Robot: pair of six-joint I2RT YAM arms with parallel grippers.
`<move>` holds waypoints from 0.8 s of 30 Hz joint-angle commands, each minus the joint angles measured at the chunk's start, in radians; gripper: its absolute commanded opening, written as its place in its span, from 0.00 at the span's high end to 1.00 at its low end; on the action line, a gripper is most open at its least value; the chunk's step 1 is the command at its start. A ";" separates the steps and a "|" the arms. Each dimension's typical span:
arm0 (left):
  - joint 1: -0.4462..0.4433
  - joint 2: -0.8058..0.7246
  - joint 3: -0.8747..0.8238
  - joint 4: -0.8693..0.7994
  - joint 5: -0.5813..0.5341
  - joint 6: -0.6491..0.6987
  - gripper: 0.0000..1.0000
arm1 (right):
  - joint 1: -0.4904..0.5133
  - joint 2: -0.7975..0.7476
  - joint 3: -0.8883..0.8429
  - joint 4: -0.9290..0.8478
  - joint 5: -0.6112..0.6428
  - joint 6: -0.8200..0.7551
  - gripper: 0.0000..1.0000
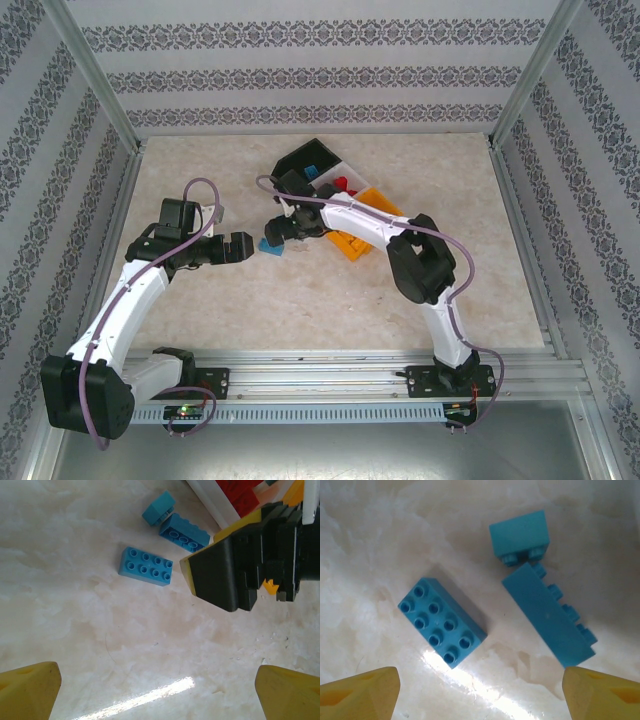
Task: Sort the legos into containers by color
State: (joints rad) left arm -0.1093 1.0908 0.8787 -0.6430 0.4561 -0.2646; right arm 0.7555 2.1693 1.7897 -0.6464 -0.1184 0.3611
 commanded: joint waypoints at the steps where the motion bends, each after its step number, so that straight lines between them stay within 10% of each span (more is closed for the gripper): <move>1: 0.012 -0.020 -0.012 0.014 0.004 0.022 0.00 | -0.004 0.054 0.086 -0.071 0.079 -0.088 0.18; 24: 0.012 0.001 -0.010 0.010 -0.002 0.027 0.00 | -0.092 0.216 0.200 -0.089 0.009 -0.133 0.57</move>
State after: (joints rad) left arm -0.1093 1.0912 0.8787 -0.6430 0.4561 -0.2611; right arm 0.6758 2.3482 1.9888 -0.7250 -0.0948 0.2317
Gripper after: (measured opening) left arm 0.999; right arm 0.431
